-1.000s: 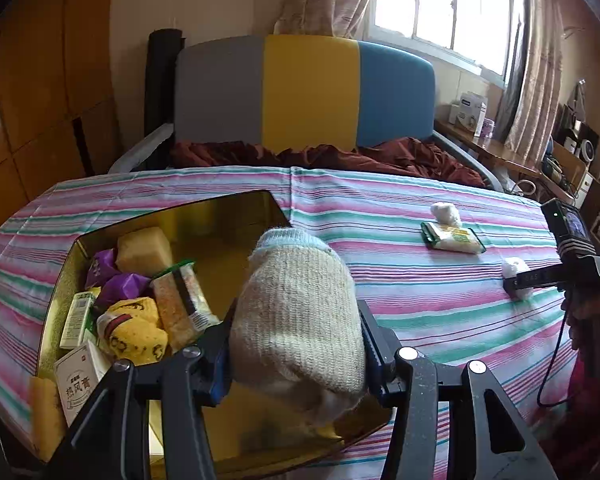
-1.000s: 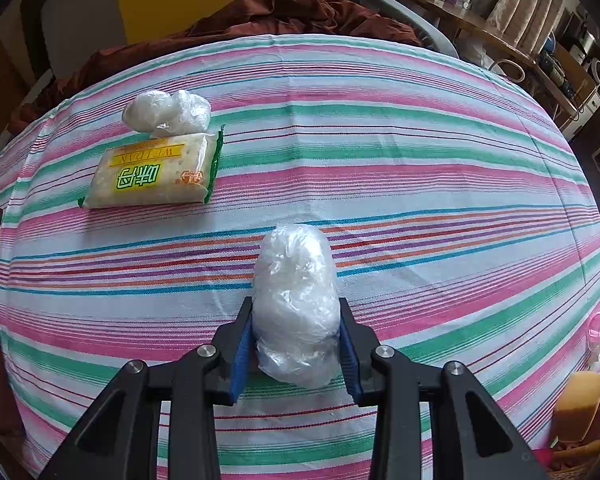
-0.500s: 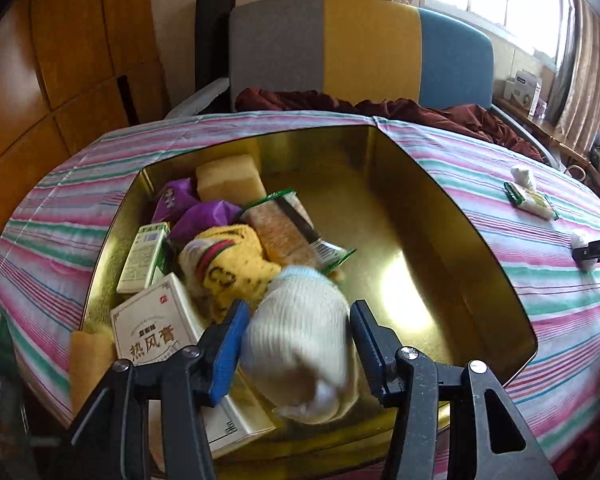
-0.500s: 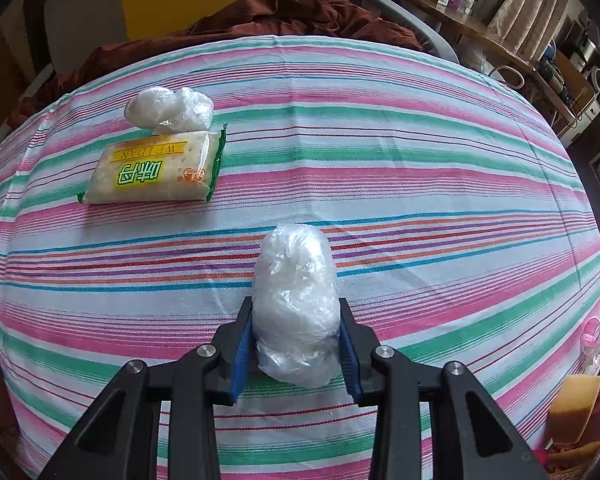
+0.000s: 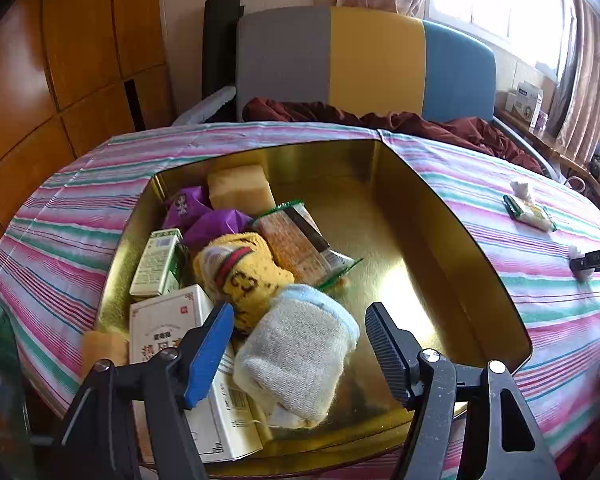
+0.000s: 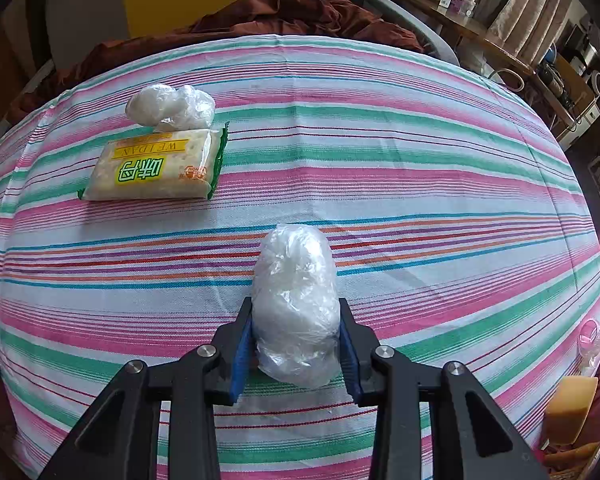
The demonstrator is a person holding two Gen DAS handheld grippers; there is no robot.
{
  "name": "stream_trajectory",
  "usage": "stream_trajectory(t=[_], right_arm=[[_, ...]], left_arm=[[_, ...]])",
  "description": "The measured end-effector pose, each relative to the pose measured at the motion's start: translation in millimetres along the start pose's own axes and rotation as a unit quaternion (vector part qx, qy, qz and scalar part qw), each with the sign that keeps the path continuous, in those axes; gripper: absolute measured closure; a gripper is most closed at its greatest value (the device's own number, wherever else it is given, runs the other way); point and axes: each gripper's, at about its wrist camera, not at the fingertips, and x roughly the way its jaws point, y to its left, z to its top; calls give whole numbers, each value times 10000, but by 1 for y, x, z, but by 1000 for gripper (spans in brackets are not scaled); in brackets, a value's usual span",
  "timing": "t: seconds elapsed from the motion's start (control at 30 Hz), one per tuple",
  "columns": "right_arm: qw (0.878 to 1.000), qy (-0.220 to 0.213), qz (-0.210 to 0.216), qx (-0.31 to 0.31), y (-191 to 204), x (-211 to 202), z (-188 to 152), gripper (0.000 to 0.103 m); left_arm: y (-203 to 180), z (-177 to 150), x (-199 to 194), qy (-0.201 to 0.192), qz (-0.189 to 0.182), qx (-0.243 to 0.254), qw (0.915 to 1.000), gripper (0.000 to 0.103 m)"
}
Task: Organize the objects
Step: 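Carry the beige sock into the gold tray and open the left gripper, then lower the plastic-wrapped bundle into the gold tray and open the right gripper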
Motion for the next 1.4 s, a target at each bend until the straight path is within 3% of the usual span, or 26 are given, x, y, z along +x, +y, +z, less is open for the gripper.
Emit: stream_trajectory(t=[0.2, 0.43, 0.6, 0.73, 0.9, 1.0, 1.2, 1.3, 1.4], right_arm=[[10000, -12, 6, -7, 1, -4, -1, 67], [9981, -330, 429, -279, 22, -33, -6, 67], [9887, -727, 982, -869, 78, -74, -16, 67], [9708, -965, 1543, -1563, 143, -94, -26, 67], [9445, -870, 2129, -2347, 229, -109, -58, 67], [9329, -757, 2230, -2725, 271, -111, -76, 67], [9328, -419, 2027, -2951, 315, -86, -95, 66], [9352, -200, 1937, -2959, 322, -71, -101, 64], [9308, -12, 2116, -2982, 320, -62, -107, 60]], left_arm=[[19, 6, -14, -170, 48, -226, 9996, 32], [68, 6, -33, -356, 354, -615, 9968, 28], [98, -4, -39, -354, 607, -899, 9935, 28], [108, -9, -40, -359, 673, -1029, 9918, 28], [107, -10, -43, -439, 626, -990, 9921, 26], [106, -10, -43, -435, 613, -1010, 9920, 25], [107, -12, -41, -377, 601, -1080, 9916, 25], [104, -12, -40, -365, 597, -1034, 9922, 24], [101, -13, -40, -375, 602, -986, 9926, 23]])
